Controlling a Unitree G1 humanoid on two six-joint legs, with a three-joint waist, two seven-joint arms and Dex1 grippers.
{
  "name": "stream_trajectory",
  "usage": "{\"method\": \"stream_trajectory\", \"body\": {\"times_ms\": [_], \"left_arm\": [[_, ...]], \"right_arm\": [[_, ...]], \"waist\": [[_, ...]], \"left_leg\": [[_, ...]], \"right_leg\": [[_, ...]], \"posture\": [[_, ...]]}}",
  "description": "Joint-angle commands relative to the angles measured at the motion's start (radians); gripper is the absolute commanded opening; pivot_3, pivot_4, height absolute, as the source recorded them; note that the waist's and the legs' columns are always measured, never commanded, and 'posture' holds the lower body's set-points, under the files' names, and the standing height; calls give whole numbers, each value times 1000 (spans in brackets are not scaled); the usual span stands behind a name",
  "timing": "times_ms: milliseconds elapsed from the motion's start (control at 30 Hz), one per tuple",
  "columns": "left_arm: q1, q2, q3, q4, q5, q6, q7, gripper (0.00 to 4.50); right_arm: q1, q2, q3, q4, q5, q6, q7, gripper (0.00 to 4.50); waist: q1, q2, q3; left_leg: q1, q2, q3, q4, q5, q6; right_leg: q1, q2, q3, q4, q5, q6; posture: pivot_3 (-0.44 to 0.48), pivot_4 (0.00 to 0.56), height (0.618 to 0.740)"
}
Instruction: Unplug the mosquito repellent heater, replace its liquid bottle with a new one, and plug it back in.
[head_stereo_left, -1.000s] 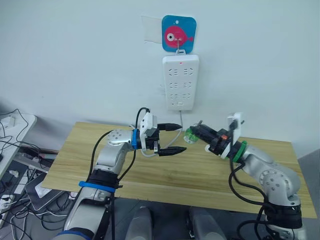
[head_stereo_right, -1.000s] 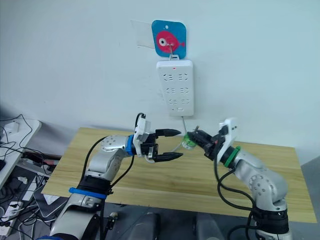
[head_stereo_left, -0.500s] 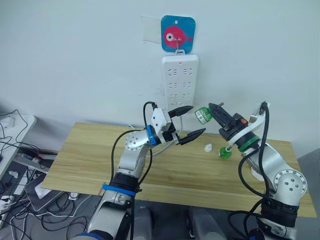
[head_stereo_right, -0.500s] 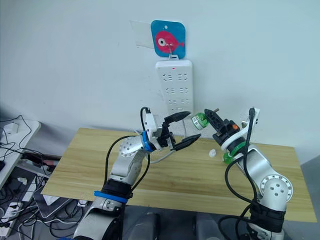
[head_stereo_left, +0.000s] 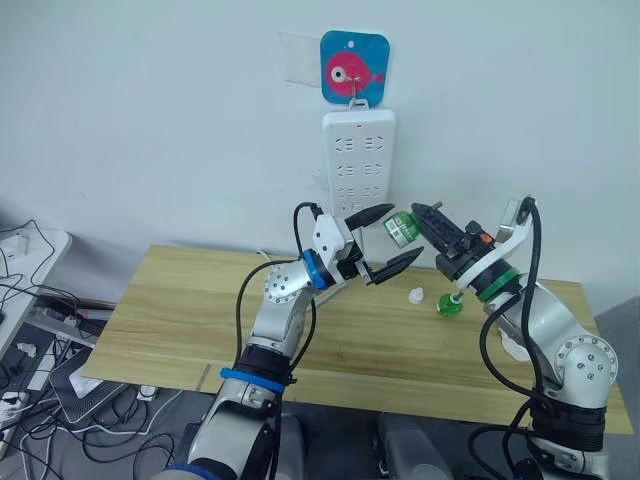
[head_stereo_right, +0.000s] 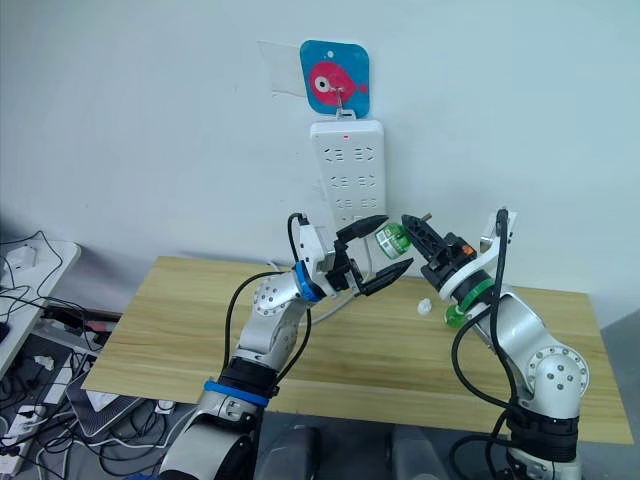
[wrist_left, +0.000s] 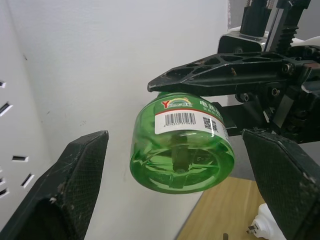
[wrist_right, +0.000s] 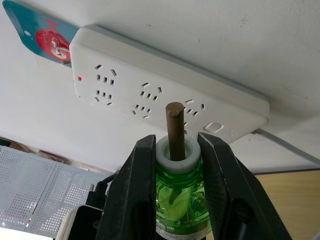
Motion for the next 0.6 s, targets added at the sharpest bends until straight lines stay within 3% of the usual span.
{"method": "stream_trajectory", "body": {"times_ms": [33, 200, 433, 600], "left_arm": [[-27, -15, -1, -5, -8, -28, 12, 4500], [-41, -19, 1, 12, -10, -48, 14, 4500], [-26, -18, -4, 10, -15, -41, 19, 2286], [-23, -18, -10, 4, -12, -35, 25, 2241]], "right_arm": [[8, -17, 8, -56, 39, -32, 0, 853], [16, -38, 22, -55, 45, -54, 6, 853], [8, -46, 38, -49, 54, -84, 8, 853], [2, -53, 50, -44, 62, -94, 16, 853]], "waist": [[0, 0, 0], [-2, 0, 0], [-5, 0, 0], [-6, 0, 0]], "left_leg": [[0, 0, 0, 0, 0, 0], [0, 0, 0, 0, 0, 0], [0, 0, 0, 0, 0, 0], [0, 0, 0, 0, 0, 0]], "right_leg": [[0, 0, 0, 0, 0, 0], [0, 0, 0, 0, 0, 0], [0, 0, 0, 0, 0, 0], [0, 0, 0, 0, 0, 0]], "posture": [[-23, 167, 740], [-25, 167, 740], [-24, 167, 740], [-12, 170, 740]]}}
